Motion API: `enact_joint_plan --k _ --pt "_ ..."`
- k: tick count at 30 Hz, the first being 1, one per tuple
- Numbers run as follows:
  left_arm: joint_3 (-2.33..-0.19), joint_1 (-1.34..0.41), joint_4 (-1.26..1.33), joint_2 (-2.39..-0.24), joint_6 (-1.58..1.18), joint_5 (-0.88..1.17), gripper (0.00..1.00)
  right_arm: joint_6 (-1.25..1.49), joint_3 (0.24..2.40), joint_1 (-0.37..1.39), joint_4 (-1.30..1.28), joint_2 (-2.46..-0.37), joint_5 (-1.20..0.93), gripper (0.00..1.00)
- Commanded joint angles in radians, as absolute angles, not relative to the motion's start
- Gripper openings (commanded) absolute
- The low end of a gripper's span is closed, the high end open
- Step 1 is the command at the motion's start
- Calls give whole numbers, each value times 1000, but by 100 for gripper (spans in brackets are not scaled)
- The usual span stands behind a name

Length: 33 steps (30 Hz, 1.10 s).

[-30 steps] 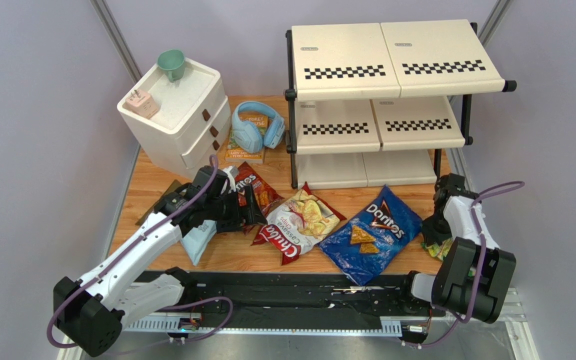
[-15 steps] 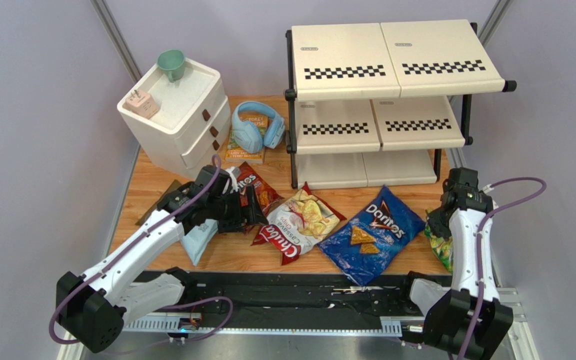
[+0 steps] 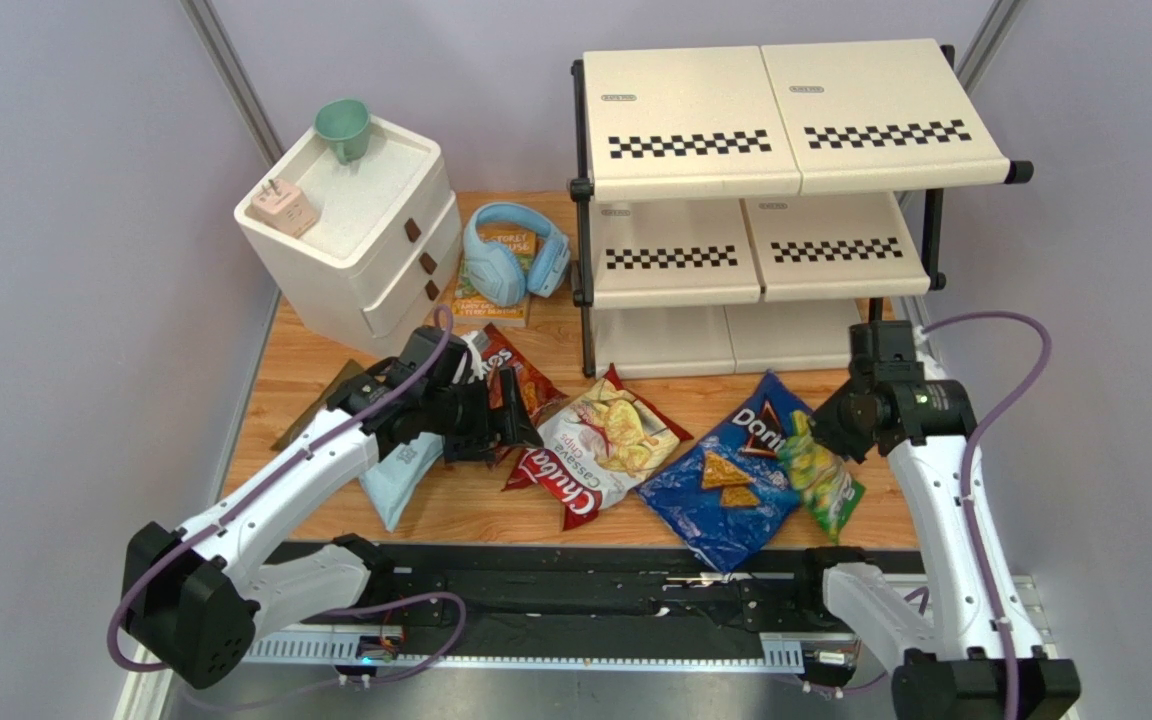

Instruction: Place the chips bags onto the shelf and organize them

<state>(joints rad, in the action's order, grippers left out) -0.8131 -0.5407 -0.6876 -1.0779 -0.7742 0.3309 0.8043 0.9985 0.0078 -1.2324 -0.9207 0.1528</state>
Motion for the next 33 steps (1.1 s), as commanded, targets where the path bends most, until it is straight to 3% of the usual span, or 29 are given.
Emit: enact_joint_plan --k 1,7,8,9,10,12,14,21,33 --pt "-874 -543 -646 -1095 -733 367 92 857 1095 260 -1229 -934 198 0" --pt "-914 -571 -643 -1132 -707 380 92 871 1160 408 -1253 -997 229 1" --pt "-931 -580 -643 -1147 -698 380 92 879 1151 408 -1268 -996 262 5" --pt "-940 -595 -646 -1153 -693 373 93 897 1131 407 -1279 -994 291 31" --pt "-959 -604 -652 -1164 -692 368 93 914 1115 405 -1296 -986 325 45" --pt "-968 -621 -655 -1172 -690 364 93 919 1088 379 -1316 -979 364 67" --pt "-966 -627 -657 -1177 -690 364 93 920 1043 310 -1336 -979 344 73" --pt "-919 -629 -655 -1161 -689 360 93 902 888 138 -1279 -988 278 73" --pt "-910 -629 -667 -1146 -675 347 93 874 828 100 -1129 -1179 255 70"
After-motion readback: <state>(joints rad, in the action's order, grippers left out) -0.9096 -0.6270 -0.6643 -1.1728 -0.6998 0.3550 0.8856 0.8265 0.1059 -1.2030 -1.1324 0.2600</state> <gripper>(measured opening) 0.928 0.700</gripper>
